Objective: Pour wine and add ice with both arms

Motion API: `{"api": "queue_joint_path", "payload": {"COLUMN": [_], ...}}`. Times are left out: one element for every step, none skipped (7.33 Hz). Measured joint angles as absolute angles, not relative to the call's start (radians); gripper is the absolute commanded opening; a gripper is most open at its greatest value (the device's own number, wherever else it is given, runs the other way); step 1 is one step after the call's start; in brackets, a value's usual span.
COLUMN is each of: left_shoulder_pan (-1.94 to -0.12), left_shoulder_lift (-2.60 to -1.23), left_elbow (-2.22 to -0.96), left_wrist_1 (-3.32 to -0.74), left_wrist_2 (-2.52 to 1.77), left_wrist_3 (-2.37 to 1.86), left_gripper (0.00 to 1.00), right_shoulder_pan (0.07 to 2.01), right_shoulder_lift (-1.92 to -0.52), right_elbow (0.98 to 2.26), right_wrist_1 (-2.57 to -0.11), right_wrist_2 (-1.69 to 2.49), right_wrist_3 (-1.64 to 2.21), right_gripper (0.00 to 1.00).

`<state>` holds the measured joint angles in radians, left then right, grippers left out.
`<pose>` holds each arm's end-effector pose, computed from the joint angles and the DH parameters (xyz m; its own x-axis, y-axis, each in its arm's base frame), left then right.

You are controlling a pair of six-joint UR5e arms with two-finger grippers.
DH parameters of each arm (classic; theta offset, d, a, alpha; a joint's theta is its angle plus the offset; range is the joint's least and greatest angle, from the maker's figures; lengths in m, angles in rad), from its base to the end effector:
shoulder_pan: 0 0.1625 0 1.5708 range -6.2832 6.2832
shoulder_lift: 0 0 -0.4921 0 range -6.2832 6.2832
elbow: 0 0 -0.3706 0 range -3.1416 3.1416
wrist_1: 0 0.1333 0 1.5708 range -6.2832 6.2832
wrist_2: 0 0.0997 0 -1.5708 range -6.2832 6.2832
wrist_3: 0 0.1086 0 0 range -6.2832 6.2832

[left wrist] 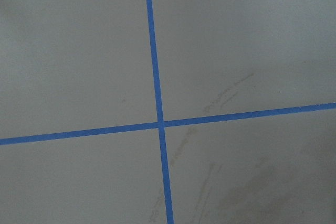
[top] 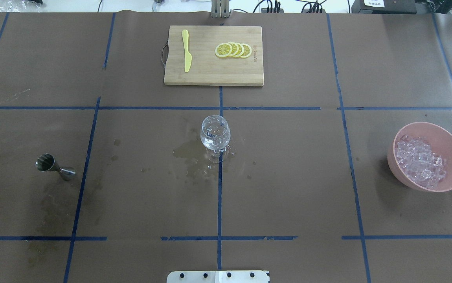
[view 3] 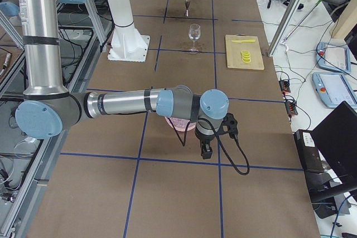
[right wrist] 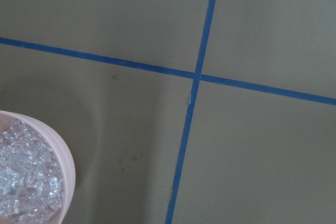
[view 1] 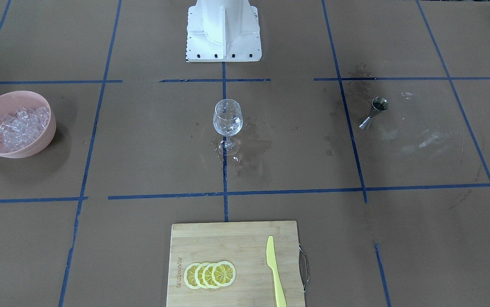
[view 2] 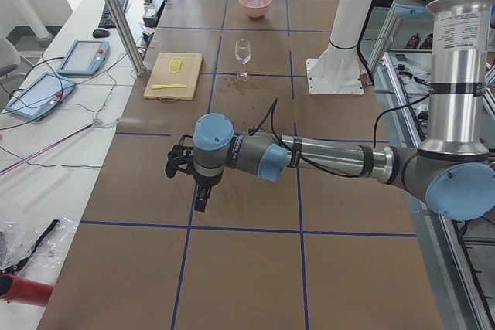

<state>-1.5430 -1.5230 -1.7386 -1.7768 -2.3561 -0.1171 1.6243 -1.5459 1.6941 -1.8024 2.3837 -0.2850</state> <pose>-0.0436 -0.4649 0.6505 0.6989 0.1337 -0.7026 0.0557 0.9692 0.2398 0.0796 -0.4683 0.6824 0.6706 -0.1865 0.7180 0.1409 0.9823 0.1235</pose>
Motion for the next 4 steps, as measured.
{"api": "queue_joint_path", "payload": {"left_shoulder_pan": [-1.535, -1.531, -1.53, -1.529], "left_shoulder_lift": [-1.523, -1.521, -1.518, -1.514], "left_elbow": [-1.75, -1.754, -1.757, -1.759], "left_wrist_1": [-1.78, -1.784, -1.785, -1.782], "left_wrist_2": [-2.357, -2.358, -2.36, -2.362], "left_wrist_3": [-0.118, -0.115, -0.113, -0.112], "left_gripper": [1.0, 1.0, 1.0, 1.0], "right_shoulder_pan": [1.615, 1.611, 1.608, 1.607], "right_shoulder_lift": [-1.546, -1.546, -1.547, -1.547], "right_elbow": [1.697, 1.7, 1.702, 1.702], "right_wrist_1": [-1.802, -1.802, -1.801, -1.801], "right_wrist_2": [2.38, 2.378, 2.378, 2.379], "right_wrist_3": [-0.285, -0.29, -0.294, -0.296], "right_gripper": [1.0, 1.0, 1.0, 1.0]}}
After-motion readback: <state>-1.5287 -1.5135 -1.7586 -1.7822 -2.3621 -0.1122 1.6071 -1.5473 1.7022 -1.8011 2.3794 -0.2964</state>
